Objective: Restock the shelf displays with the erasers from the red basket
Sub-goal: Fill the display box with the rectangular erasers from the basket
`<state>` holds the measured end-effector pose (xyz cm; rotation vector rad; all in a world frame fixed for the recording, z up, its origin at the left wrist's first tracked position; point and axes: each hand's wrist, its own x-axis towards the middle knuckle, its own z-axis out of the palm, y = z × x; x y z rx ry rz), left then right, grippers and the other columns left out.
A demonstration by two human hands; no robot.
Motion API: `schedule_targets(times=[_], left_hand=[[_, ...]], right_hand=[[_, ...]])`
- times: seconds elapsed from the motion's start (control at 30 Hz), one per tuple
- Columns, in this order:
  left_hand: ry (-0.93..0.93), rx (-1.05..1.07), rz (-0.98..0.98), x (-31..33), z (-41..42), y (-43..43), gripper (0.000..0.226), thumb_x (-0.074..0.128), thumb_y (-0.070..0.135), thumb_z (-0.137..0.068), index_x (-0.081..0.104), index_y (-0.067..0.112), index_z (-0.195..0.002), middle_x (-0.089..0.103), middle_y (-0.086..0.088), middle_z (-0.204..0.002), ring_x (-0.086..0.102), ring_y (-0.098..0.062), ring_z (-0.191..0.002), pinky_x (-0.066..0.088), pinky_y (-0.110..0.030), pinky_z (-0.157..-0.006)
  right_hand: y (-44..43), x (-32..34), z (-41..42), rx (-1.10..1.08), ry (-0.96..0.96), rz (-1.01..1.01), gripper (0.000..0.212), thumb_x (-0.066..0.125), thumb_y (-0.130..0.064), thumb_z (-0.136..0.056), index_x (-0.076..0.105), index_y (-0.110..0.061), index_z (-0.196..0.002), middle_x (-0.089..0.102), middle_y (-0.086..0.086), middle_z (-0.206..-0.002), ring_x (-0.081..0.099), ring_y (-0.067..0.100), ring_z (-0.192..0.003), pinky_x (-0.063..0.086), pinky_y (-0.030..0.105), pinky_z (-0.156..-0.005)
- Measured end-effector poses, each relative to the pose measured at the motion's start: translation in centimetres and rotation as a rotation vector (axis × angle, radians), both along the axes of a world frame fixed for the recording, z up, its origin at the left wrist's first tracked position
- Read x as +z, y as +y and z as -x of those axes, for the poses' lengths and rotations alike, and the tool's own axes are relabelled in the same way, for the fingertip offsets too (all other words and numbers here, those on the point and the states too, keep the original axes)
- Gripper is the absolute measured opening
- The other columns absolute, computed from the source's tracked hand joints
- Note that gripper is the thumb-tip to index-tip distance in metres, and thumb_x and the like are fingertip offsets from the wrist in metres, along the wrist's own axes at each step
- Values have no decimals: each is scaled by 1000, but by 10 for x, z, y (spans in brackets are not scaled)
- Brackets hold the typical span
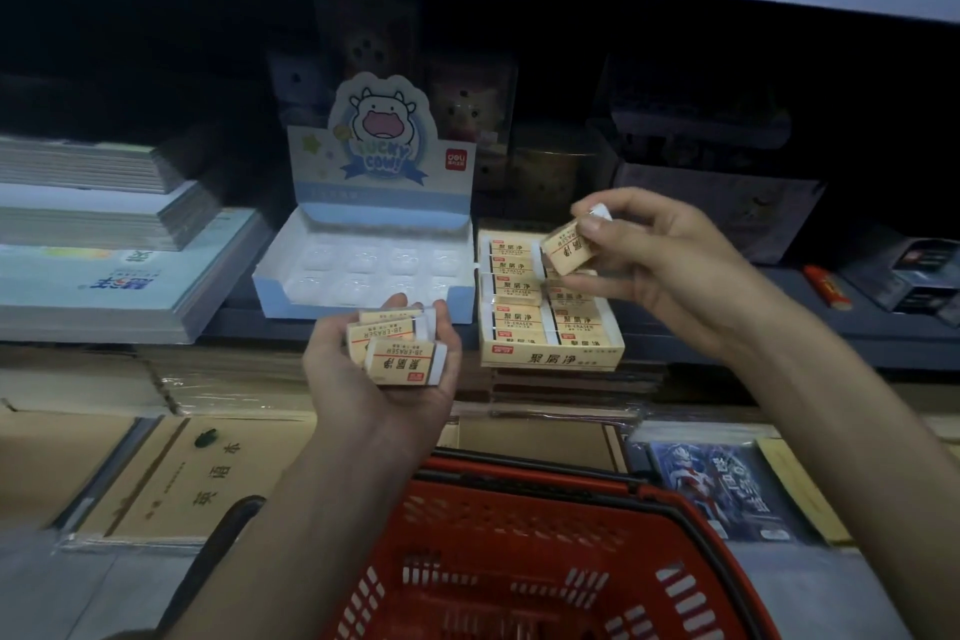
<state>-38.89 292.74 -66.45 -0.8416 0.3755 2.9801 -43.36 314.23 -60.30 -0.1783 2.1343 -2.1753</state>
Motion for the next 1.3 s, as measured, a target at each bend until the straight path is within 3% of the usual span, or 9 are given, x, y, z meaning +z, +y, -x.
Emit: schedule_targets(times=[0.1, 0.17, 0.3, 0.5, 0.7, 0.9, 1.07, 1.2, 1.3], left_hand=[[-5, -10, 3, 0, 1, 1, 32, 61, 25, -92, 76, -1, -105, 75, -19, -88, 76, -33, -76, 63, -35, -66], [-4, -20, 6, 0, 1, 1, 32, 59, 24, -92, 76, -1, -105, 74, -19, -96, 76, -32, -75, 63, -34, -66], [-2, -46, 21, -2, 1, 3, 33, 58, 25, -93, 76, 1, -107, 75, -21, -89, 76, -32, -74, 63, -34, -65], [-21, -49, 26, -5, 1, 4, 33, 60, 25, -93, 76, 1, -107, 76, -19, -85, 77, -31, -74, 63, -34, -65], [-30, -49, 27, -5, 2, 3, 33, 61, 24, -91, 77, 1, -108, 75, -19, -100, 77, -32, -76, 63, -35, -66], [-33, -52, 26, -6, 2, 3, 34, 59, 26, -92, 76, 1, -109, 75, -19, -95, 77, -32, -76, 62, -34, -63], [-37, -46, 17, -6, 1, 4, 34, 59, 26, -92, 75, 1, -107, 76, -16, -88, 77, -31, -75, 63, -34, -65], [-34, -56, 13, -5, 1, 5, 35, 58, 26, -93, 75, 1, -109, 74, -17, -101, 76, -31, -73, 62, -34, -63], [-32, -60, 24, -5, 0, 5, 34, 57, 25, -92, 75, 0, -107, 74, -18, -95, 76, -31, -72, 62, -34, -63]], right_hand=[[2, -1, 6, -79, 48, -357, 32, 70, -14, -96, 58, -17, -126, 78, 11, -103, 76, 16, -81, 60, 27, -63], [4, -4, 10, -150, 110, -640, 32, 76, -20, -93, 54, -26, -115, 76, 4, -100, 72, 10, -74, 58, 30, -66], [0, -11, 12, -127, 272, -888, 30, 81, -13, -87, 58, -29, -98, 69, -9, -105, 69, 7, -96, 63, 32, -74], [-4, -21, 13, -49, 425, -1004, 25, 73, -11, -93, 70, -33, -104, 61, -12, -116, 62, 3, -95, 50, 15, -72], [-4, -33, 16, -11, 448, -1122, 30, 82, -16, -85, 70, -32, -107, 60, -10, -109, 61, 8, -99, 56, 33, -87], [0, -31, 18, -38, 458, -1232, 28, 78, -17, -88, 70, -27, -113, 70, -8, -114, 60, 11, -108, 51, 29, -89], [-2, -30, 20, -64, 399, -1265, 31, 77, -17, -87, 72, -30, -114, 70, -7, -114, 65, 16, -108, 58, 41, -90], [-4, -29, 18, -74, 434, -1360, 38, 77, -18, -85, 71, -30, -121, 70, -4, -121, 65, 19, -111, 57, 43, -91], [-6, -29, 16, -71, 441, -1415, 37, 75, -20, -85, 72, -31, -120, 69, -1, -119, 63, 22, -111, 55, 40, -88]])
